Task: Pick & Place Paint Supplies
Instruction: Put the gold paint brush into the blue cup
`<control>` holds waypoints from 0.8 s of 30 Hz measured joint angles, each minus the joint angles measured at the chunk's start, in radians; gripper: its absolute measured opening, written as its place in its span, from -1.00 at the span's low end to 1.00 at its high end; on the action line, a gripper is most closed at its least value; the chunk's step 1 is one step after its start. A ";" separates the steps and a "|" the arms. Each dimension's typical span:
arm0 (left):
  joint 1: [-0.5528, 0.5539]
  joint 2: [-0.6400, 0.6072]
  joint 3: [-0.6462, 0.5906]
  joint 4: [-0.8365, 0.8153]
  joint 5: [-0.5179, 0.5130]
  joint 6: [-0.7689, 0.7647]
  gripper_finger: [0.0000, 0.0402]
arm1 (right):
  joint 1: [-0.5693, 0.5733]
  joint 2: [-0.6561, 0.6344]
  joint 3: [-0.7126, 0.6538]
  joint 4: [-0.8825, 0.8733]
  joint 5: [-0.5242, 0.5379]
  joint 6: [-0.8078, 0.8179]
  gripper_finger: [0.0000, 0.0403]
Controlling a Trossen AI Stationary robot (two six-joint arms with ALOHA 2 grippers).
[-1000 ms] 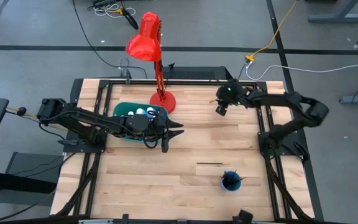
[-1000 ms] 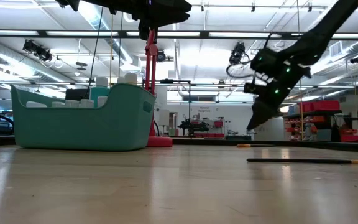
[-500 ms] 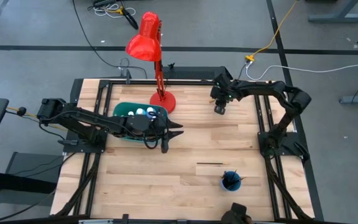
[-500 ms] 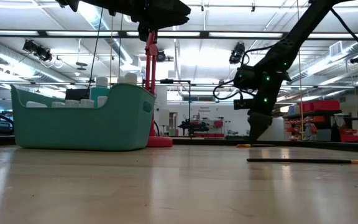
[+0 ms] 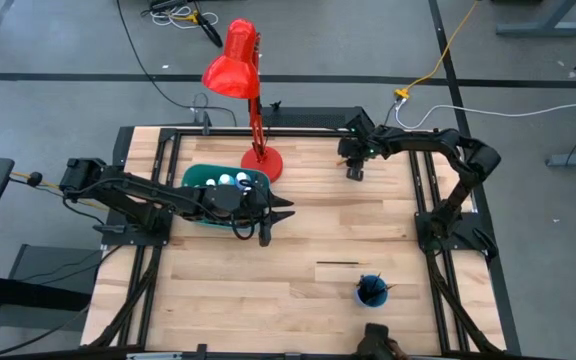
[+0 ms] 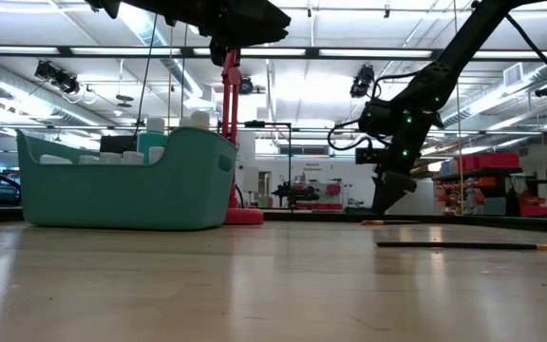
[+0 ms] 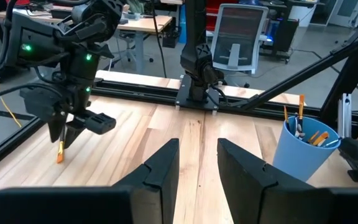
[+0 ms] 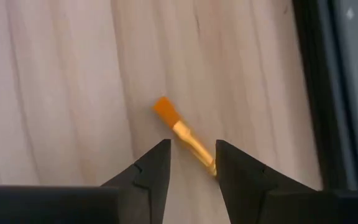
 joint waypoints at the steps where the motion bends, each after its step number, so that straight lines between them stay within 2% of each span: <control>1: 0.000 0.000 0.000 0.000 0.000 0.000 -0.43 | 0.000 0.000 0.000 0.009 -0.001 -0.006 -0.33; 10: 0.000 0.000 0.000 0.000 0.000 -0.001 -0.43 | 0.000 0.079 0.005 0.034 -0.017 -0.047 -0.33; 18: 0.000 0.000 0.000 -0.003 0.002 0.000 -0.43 | -0.006 0.083 0.020 0.021 -0.014 -0.050 -0.34; 24: 0.000 0.000 0.000 -0.004 0.001 0.000 -0.43 | -0.009 0.094 0.022 -0.010 -0.008 -0.073 -0.46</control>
